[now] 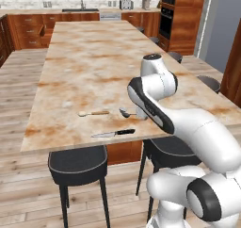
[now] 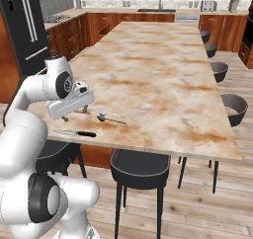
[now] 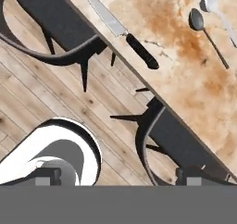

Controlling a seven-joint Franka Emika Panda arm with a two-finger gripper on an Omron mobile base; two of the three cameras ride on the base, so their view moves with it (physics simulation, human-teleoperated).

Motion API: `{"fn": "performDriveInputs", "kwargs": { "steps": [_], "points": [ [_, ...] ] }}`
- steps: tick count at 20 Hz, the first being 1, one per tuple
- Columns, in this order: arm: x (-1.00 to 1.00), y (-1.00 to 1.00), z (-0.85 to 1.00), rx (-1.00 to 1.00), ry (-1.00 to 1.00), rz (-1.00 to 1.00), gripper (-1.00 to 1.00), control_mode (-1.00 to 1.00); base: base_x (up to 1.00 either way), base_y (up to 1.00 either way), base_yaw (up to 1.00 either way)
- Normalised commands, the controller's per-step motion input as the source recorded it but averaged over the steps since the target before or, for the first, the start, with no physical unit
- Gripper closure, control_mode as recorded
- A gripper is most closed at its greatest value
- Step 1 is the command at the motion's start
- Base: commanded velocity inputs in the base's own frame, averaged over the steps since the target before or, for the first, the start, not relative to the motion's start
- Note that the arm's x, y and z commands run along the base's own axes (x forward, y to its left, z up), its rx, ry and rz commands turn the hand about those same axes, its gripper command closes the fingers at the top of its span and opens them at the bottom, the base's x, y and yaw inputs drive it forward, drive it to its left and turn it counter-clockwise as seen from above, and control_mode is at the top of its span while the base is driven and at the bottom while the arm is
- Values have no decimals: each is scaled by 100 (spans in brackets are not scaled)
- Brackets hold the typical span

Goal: Pick up the metallic utensils from the counter and place them in the open drawer. Make sure not to pick up any wooden utensils.

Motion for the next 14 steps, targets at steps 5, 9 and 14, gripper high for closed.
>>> {"fn": "performDriveInputs", "kwargs": {
  "steps": [5, 9, 14],
  "points": [
    [37, 17, -20, 1, 19, 58, -100, -100, 0, 0, 0],
    [29, 15, -28, 0, 10, 38, -100, -100, 0, 0, 0],
    [25, 16, -24, 0, 12, 13, -100, -100, 0, 0, 0]
  ]
}}
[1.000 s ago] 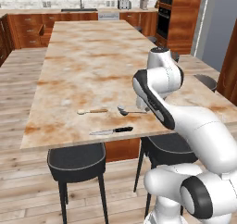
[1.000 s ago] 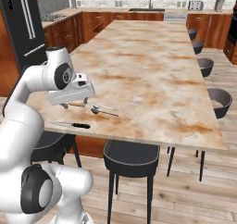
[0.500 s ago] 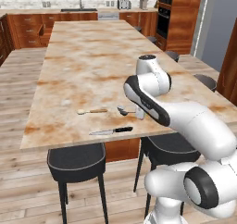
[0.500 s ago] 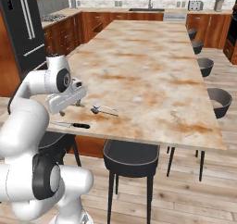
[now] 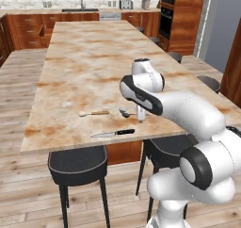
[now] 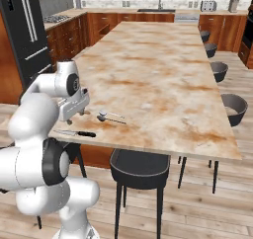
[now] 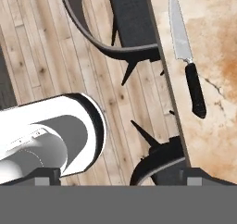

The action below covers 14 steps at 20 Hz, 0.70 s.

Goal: Pick up the metallic utensils from the counter and place them in the open drawer. Make sure not to pick up any wooden utensils.

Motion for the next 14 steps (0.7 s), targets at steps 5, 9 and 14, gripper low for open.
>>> {"fn": "performDriveInputs", "kwargs": {
  "steps": [5, 9, 14],
  "points": [
    [28, 16, -24, 0, 4, 0, -100, -100, 0, 0, 0],
    [3, 7, -24, 0, 0, 0, -100, -100, 0, 0, 0],
    [6, 1, -27, 0, 0, 0, -100, -100, 0, 0, 0]
  ]
}}
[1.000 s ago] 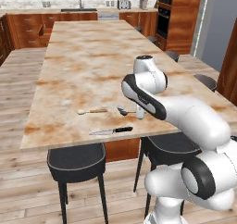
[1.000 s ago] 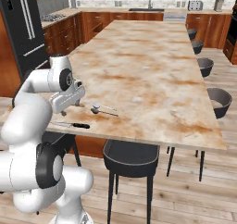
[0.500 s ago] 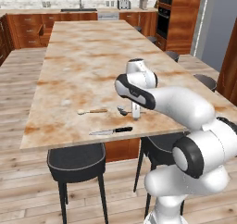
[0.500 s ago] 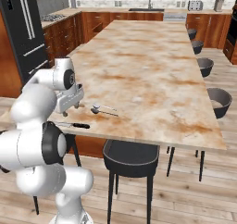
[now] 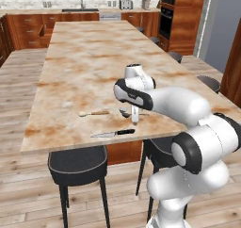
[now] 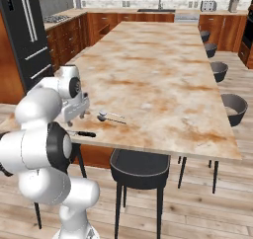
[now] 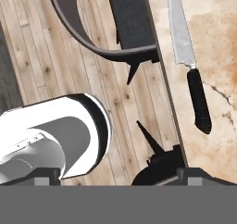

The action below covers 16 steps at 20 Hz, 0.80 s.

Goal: Pick up the metallic utensils from the counter and place them in the open drawer. Make sure not to pick up any wooden utensils.

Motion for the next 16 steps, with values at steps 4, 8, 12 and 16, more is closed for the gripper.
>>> {"fn": "performDriveInputs", "kwargs": {
  "steps": [4, 8, 12, 16],
  "points": [
    [7, 0, -28, 0, 0, 0, -100, -100, 0, 0, 0],
    [23, 0, -30, 0, 0, 1, -100, -100, 0, 0, 0],
    [24, 0, -29, 0, 0, 3, -100, -100, 0, 0, 0],
    [23, 0, -31, 0, 0, 4, -100, -100, 0, 0, 0]
  ]
}}
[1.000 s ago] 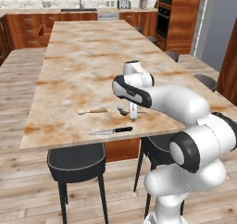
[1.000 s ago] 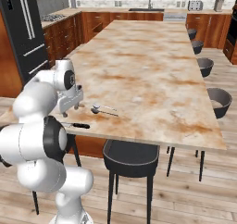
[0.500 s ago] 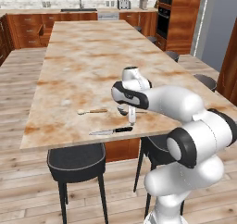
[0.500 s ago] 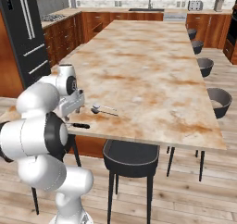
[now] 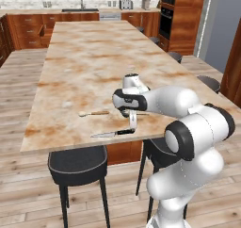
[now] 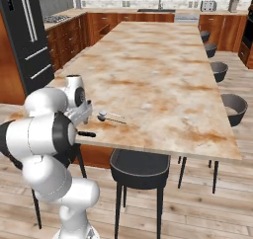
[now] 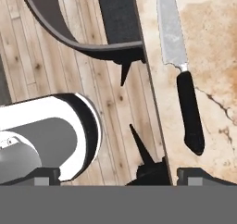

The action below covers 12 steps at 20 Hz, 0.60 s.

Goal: Pick up the metallic utensils from the counter and place them in the open drawer. Make sure not to pick up any wooden utensils.

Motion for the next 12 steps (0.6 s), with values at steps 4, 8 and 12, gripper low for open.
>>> {"fn": "performDriveInputs", "kwargs": {
  "steps": [4, 8, 12],
  "points": [
    [28, 2, -29, 0, 5, 4, -100, -100, 0, 0, 0],
    [33, 4, -29, 0, 4, 1, -100, -100, 0, 0, 0],
    [31, 8, -28, 0, 0, 0, -100, -100, 0, 0, 0]
  ]
}}
